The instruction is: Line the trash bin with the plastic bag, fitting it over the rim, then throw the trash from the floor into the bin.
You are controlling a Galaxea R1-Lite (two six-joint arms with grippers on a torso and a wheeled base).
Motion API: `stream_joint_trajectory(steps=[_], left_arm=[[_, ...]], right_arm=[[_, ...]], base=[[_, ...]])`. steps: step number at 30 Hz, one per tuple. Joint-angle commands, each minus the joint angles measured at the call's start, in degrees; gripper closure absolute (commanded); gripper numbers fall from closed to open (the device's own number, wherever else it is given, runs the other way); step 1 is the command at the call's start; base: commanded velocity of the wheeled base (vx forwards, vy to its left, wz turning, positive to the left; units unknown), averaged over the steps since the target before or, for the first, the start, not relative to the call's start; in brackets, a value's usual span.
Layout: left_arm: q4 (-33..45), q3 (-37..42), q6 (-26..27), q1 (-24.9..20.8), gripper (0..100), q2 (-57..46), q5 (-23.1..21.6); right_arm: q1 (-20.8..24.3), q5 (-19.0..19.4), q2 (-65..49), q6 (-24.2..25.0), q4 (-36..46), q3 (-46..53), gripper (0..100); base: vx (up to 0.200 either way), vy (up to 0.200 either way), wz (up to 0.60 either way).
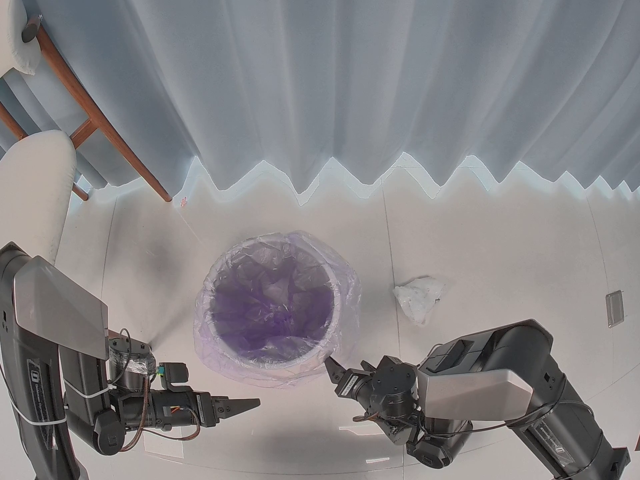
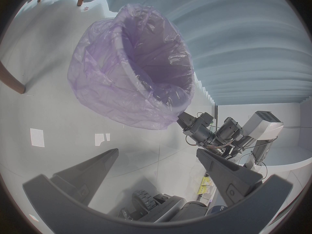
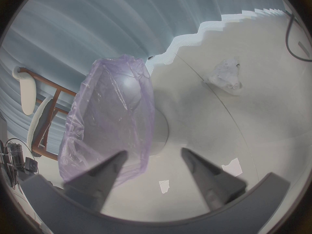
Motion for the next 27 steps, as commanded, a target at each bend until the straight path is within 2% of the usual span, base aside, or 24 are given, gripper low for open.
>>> stream_joint_trajectory(steps=[1,5,8,9,14,15,17,21,27], left_arm=[[0.0,0.2,0.0,-0.1,0,0.0,0.0],[0.0,0.6,0.2,-0.3,0,-0.3,0.0],[0.0,1.0,0.9,-0.3,0,-0.6,0.0],[0.0,1.2,1.6,-0.2,0,-0.8,0.0],[0.0,3.1,2.0,0.0,0,-7.3,0.0],[0.0,3.1,2.0,0.0,0,-7.3,0.0],[0.1,4.0,2.0,0.2,0,-13.6,0.0],[0.1,4.7,2.1,0.2,0,-20.0,0.0],[0.1,4.0,2.0,2.0,0,-32.5,-0.4]], right_arm=[[0.0,-0.1,-0.3,0.1,-1.0,0.5,0],[-0.7,-0.2,-2.7,1.6,-1.0,1.7,0],[-0.8,-0.1,-6.4,4.9,-1.0,4.2,0],[-0.7,0.6,-9.3,8.2,-1.0,6.7,0],[-0.6,8.1,-17.3,14.1,-1.0,14.3,0],[-0.6,8.1,-17.3,14.1,-1.0,14.3,0],[-0.7,10.8,-19.1,16.6,-1.0,16.0,0],[-0.6,13.4,-19.7,16.7,-1.0,18.2,0],[0.0,13.7,-21.3,16.7,-1.0,19.5,0]], base=[[0.0,0.0,0.0],[0.0,0.0,0.0],[0.0,0.0,0.0],[0.0,0.0,0.0],[0.0,0.0,0.0],[0.0,0.0,0.0],[0.0,0.0,0.0],[0.0,0.0,0.0],[0.0,0.0,0.0]])
